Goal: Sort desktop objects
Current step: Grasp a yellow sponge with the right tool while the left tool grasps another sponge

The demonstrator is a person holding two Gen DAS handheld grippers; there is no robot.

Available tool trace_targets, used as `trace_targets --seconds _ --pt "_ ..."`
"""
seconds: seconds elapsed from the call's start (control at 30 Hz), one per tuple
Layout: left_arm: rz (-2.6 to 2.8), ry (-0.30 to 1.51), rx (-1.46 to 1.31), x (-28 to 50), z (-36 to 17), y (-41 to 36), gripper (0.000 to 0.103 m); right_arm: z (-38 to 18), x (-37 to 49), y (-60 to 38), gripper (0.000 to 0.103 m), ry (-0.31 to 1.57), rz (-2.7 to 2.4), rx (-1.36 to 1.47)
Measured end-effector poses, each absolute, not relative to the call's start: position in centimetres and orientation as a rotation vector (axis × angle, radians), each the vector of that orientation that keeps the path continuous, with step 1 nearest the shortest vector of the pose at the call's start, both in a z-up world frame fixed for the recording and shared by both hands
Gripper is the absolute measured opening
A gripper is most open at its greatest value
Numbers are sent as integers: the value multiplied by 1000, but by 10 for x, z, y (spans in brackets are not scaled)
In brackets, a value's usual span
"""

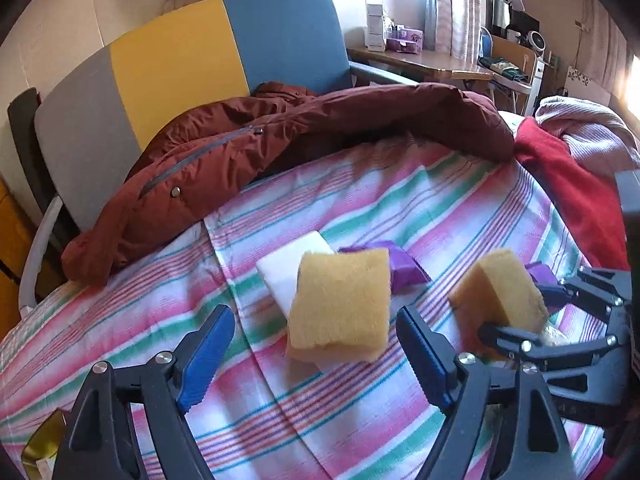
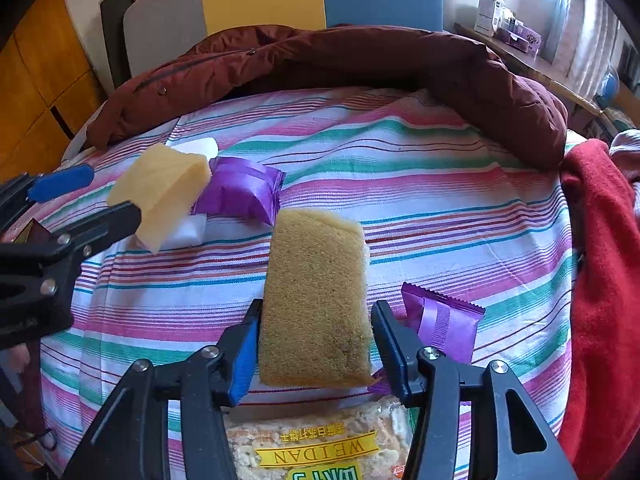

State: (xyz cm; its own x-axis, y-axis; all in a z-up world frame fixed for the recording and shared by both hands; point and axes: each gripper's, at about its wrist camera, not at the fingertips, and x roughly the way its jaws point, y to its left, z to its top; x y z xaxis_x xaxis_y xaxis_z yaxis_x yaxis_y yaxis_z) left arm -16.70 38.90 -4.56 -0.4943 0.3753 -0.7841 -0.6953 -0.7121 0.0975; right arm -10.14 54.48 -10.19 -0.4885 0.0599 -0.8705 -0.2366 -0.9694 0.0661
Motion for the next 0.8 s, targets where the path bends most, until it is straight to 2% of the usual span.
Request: trace_targets --seconds 0.3,0.5,0.6,0.73,0.8 --pt "2179 604 -1056 -179 -60 409 84 -106 -103 544 60 240 2540 -1497" --pt "2152 524 -1148 -192 -72 410 73 -107 -103 544 60 228 2537 -1499" --pt "2136 472 -1158 -193 -74 407 59 -107 -104 544 62 236 2538 -1494" --pt "2143 452 -1127 -185 -70 402 55 -106 -103 543 61 238 2547 -1485" --pt "2150 430 -1118 -180 -67 394 55 -106 -103 542 57 229 2558 -1483"
